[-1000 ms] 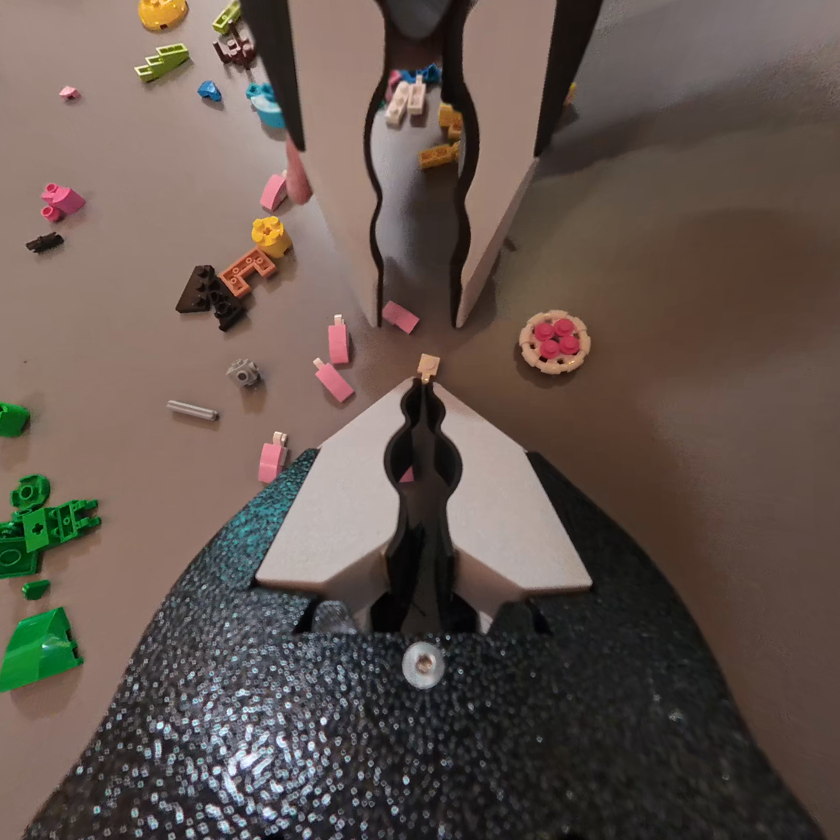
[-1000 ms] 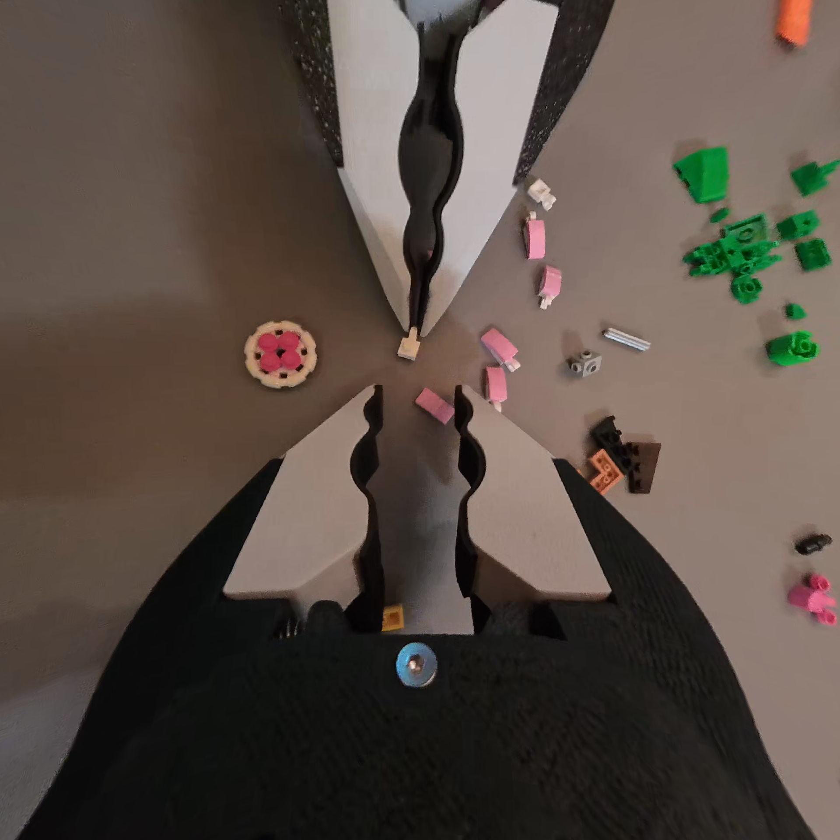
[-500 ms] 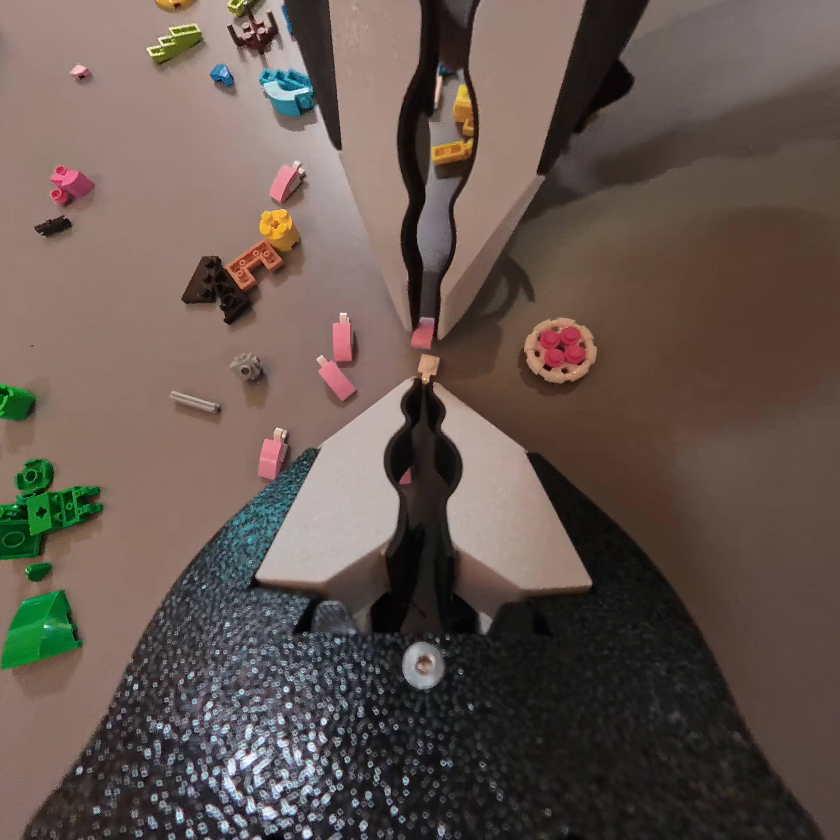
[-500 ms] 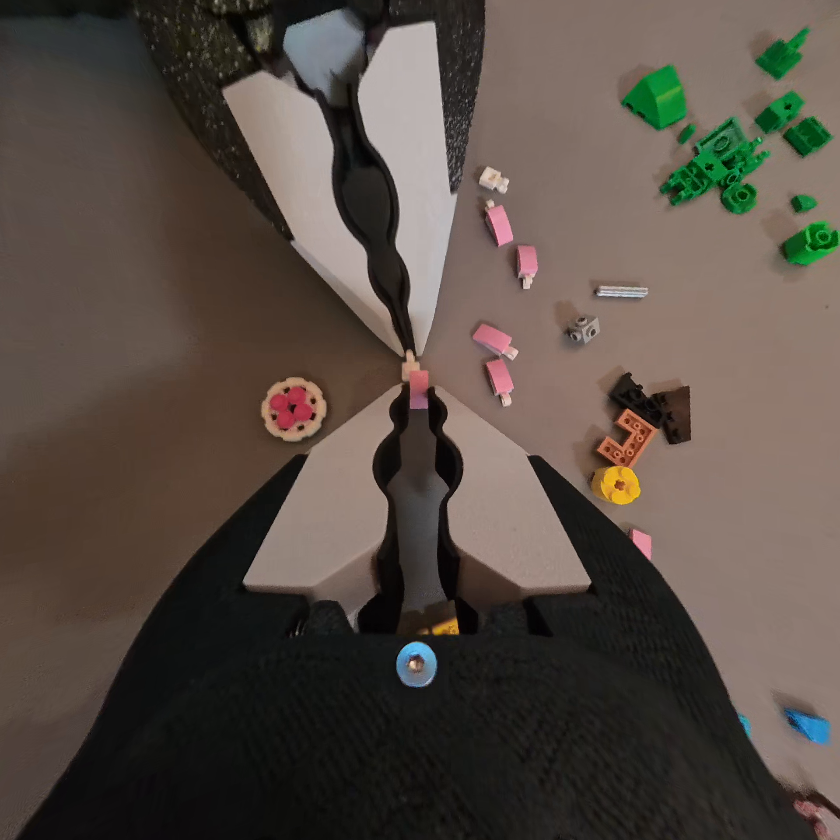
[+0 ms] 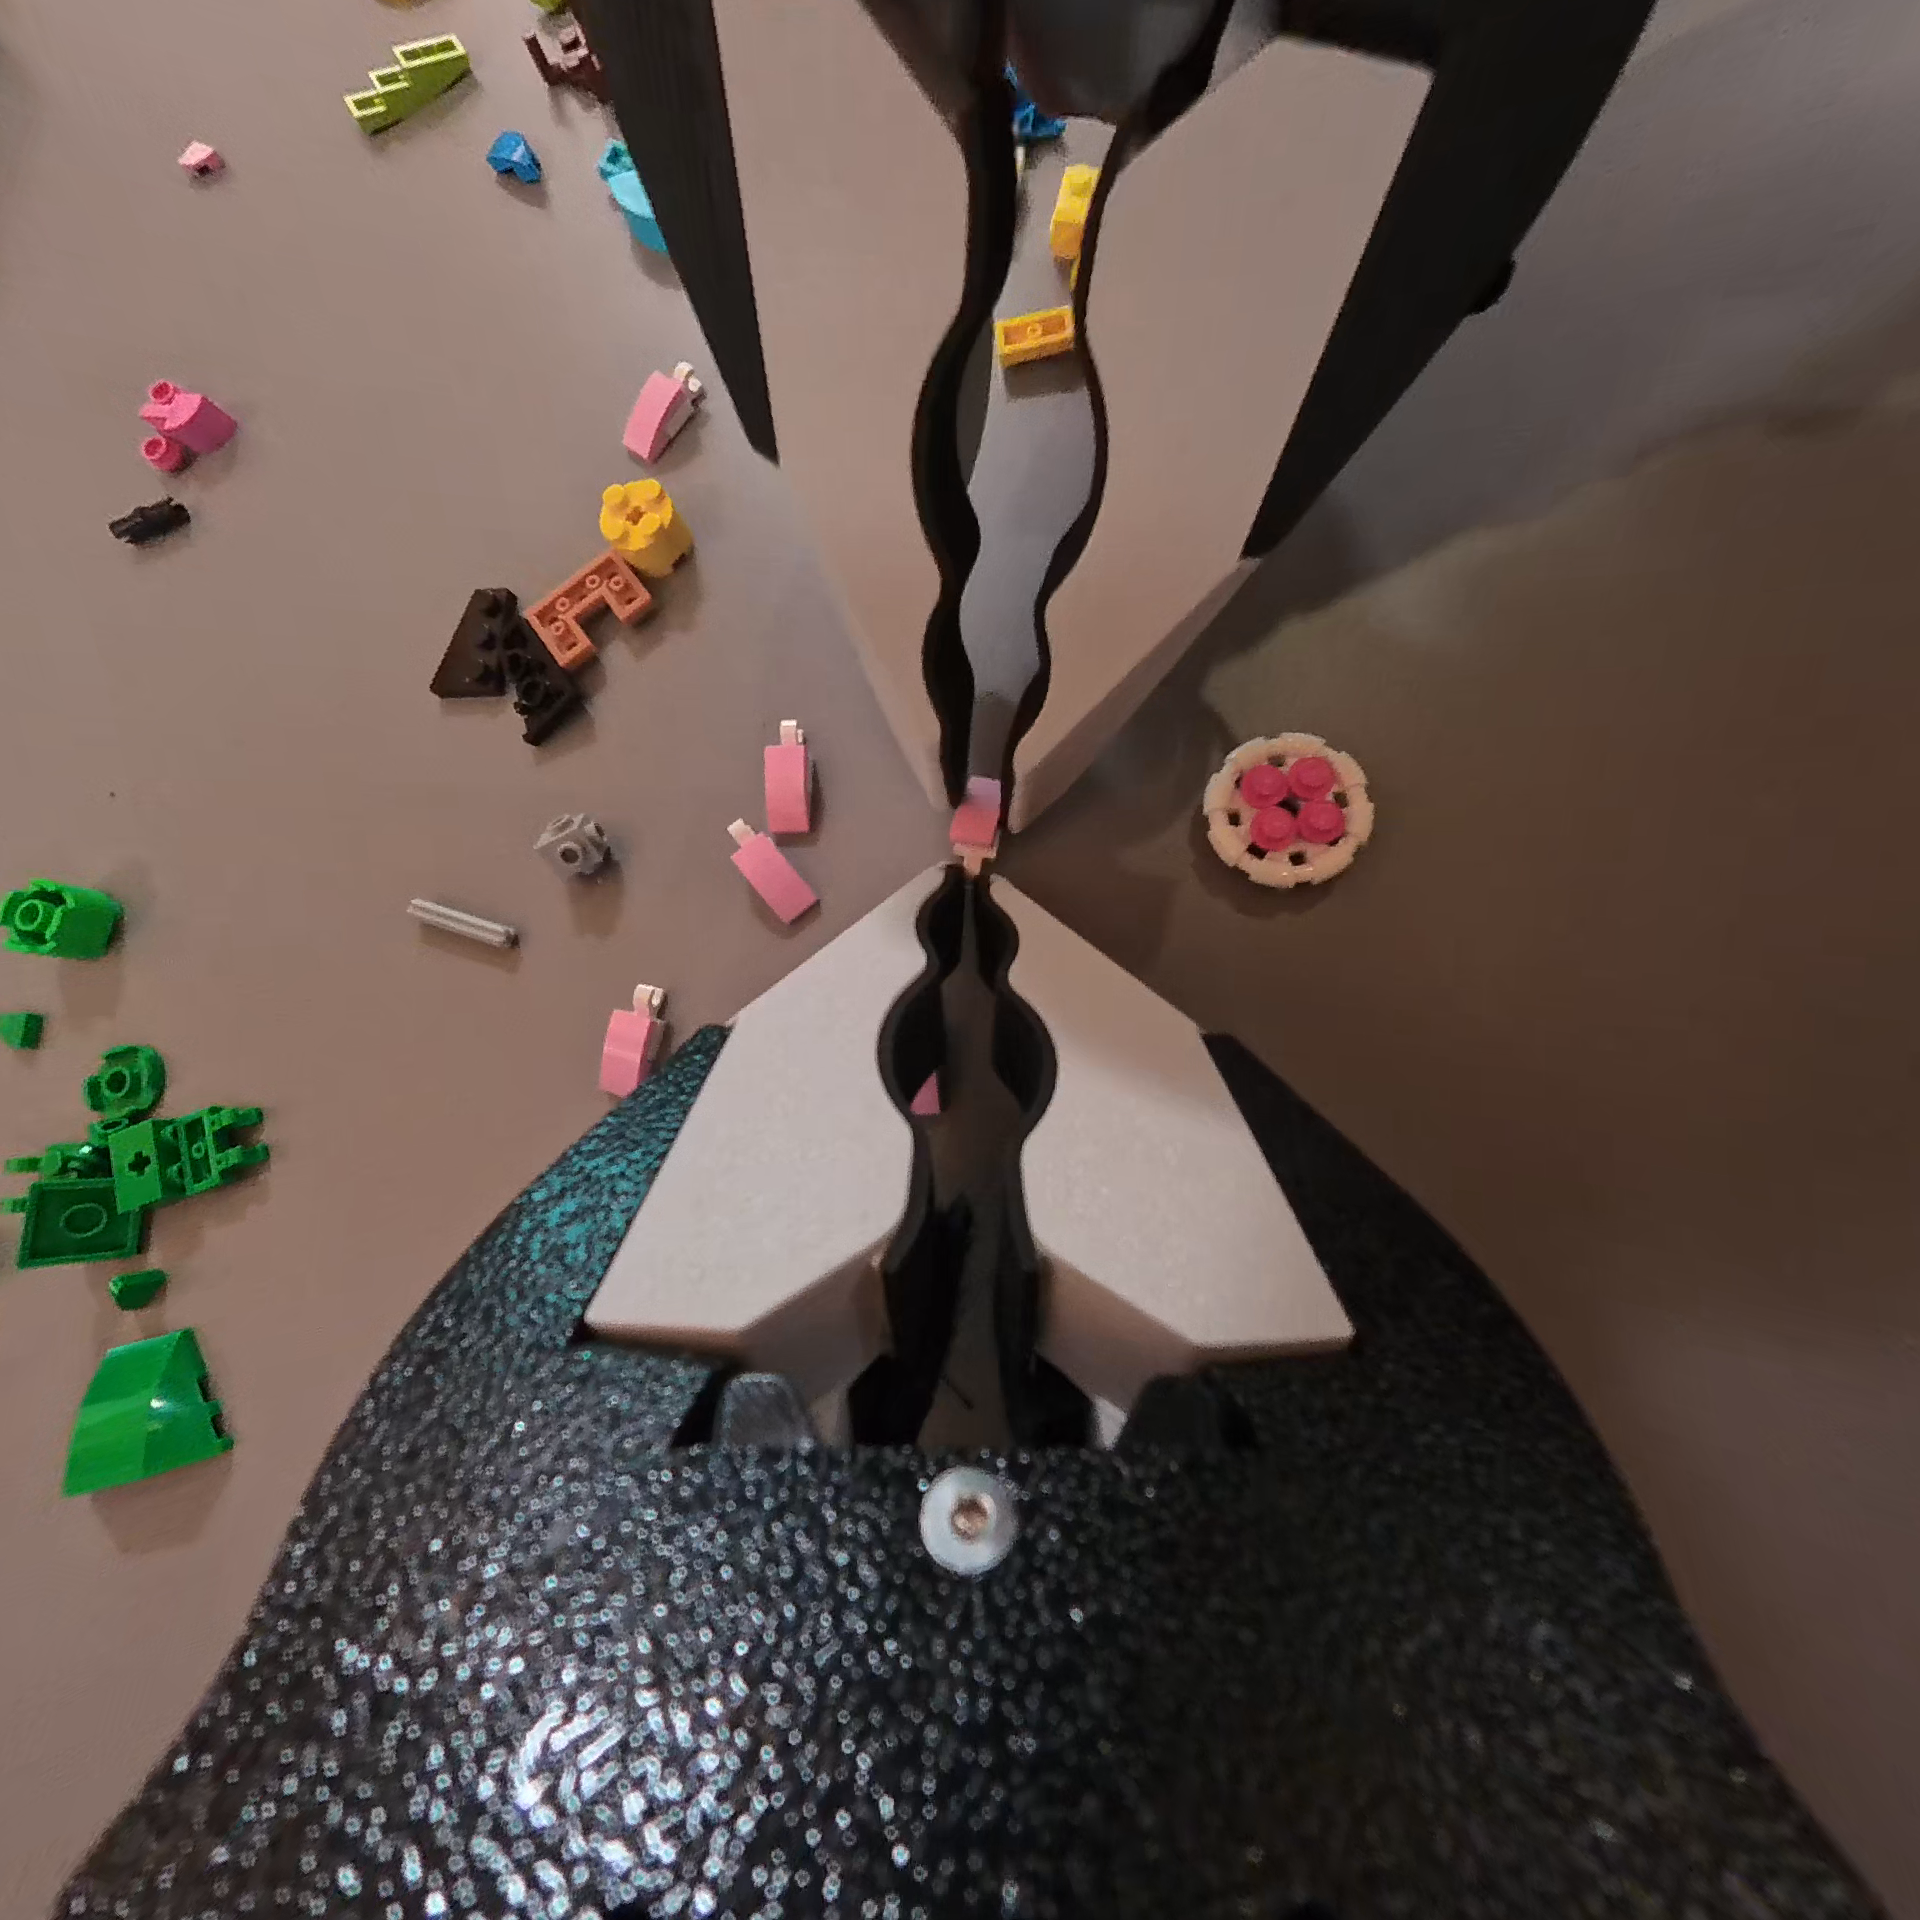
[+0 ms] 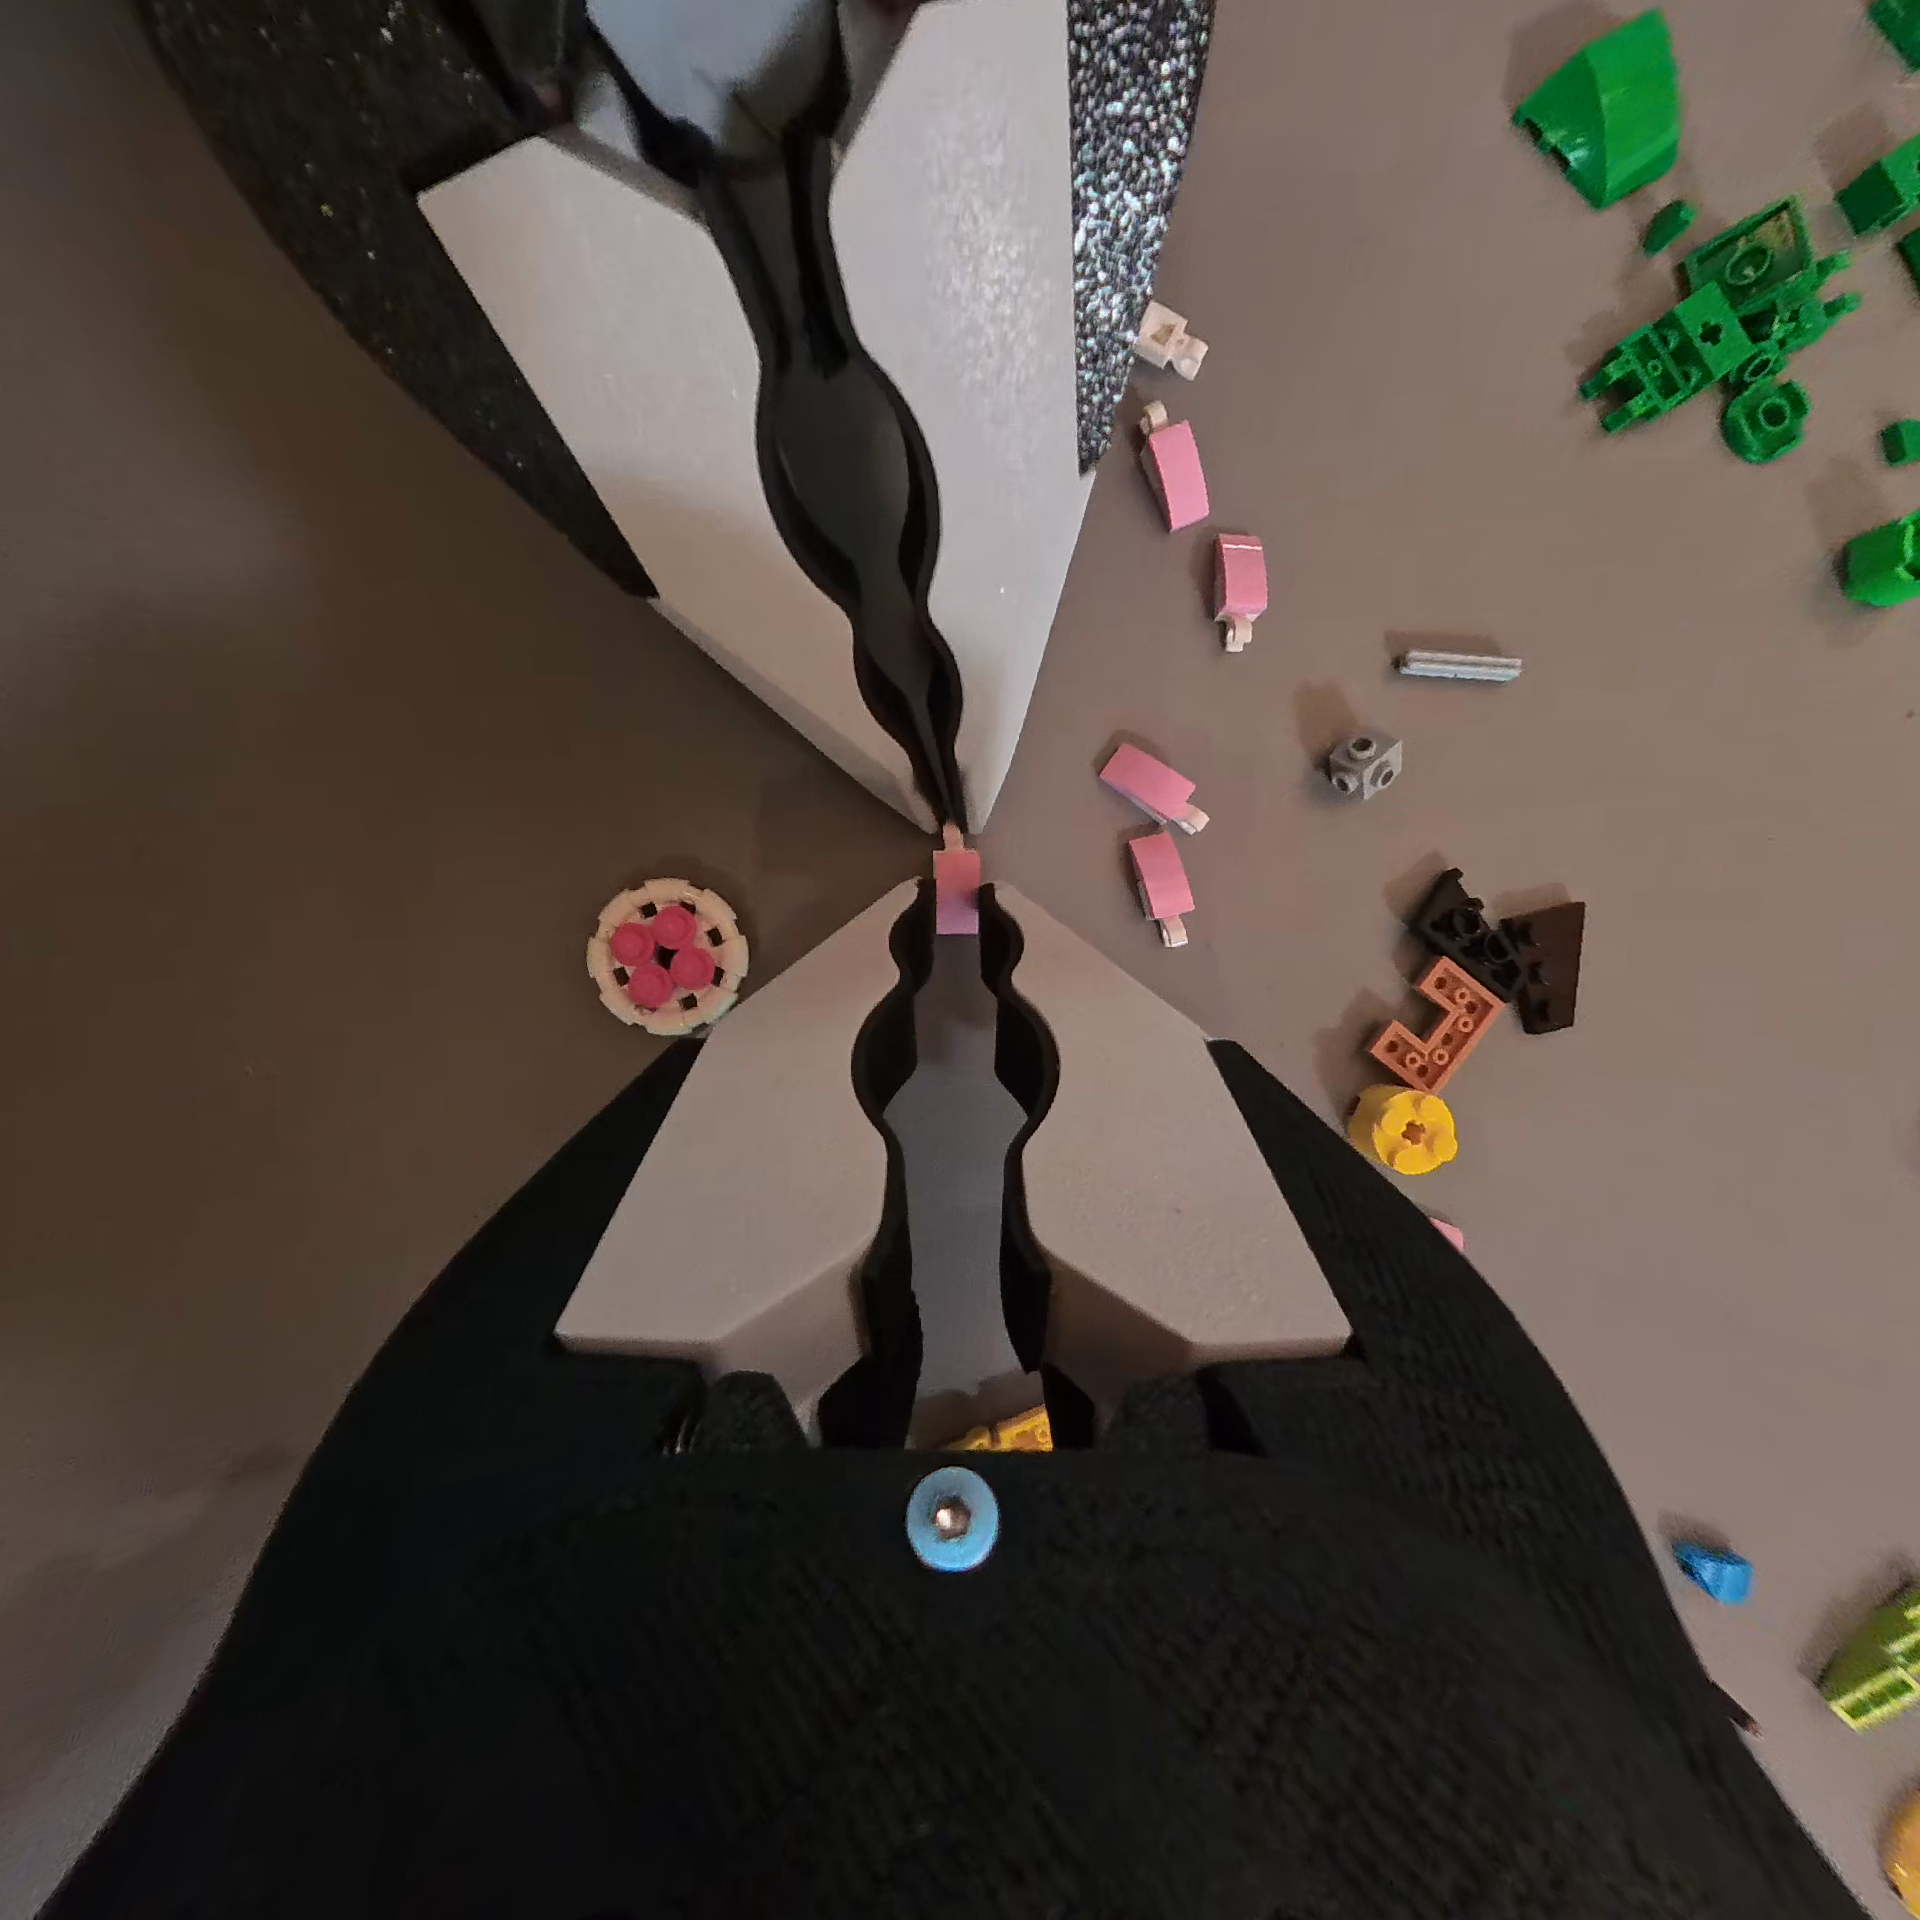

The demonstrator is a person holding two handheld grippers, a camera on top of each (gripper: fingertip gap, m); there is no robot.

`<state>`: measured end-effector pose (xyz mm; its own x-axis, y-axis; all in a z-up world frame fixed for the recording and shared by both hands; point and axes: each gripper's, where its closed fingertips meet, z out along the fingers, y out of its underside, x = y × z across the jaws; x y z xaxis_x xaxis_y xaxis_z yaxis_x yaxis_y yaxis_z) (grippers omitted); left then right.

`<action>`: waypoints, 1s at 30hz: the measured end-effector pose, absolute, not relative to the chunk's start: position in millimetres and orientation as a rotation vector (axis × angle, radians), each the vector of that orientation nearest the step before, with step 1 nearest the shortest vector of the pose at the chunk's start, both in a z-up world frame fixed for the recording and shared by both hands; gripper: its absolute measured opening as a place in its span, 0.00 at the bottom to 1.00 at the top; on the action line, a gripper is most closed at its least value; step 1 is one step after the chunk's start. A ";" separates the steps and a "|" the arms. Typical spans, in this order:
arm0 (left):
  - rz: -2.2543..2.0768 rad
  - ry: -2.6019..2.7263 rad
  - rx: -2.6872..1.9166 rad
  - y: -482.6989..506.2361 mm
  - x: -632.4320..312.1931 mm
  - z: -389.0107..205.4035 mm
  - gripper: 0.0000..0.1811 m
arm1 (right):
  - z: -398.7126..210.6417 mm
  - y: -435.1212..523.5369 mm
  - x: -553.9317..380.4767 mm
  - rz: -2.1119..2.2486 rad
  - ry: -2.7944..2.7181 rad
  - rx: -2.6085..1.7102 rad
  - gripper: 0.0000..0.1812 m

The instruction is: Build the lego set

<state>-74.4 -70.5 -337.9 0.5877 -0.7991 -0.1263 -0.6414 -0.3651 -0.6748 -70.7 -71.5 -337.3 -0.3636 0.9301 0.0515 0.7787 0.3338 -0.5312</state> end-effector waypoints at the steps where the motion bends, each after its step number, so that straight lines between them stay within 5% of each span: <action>1: -0.289 1.140 -2.118 -70.6 -74.1 -338.0 0.00 | -337.7 -72.0 -71.0 0.607 -2.259 -1.516 0.04; 16: -0.283 1.155 -2.114 -71.9 -71.7 -338.0 0.00 | -331.2 -66.2 -59.9 0.741 -2.102 -1.540 0.11; 30: -0.277 1.152 -2.119 -71.9 -71.7 -338.1 0.00 | -334.4 -68.8 -62.7 0.754 -2.105 -1.528 0.00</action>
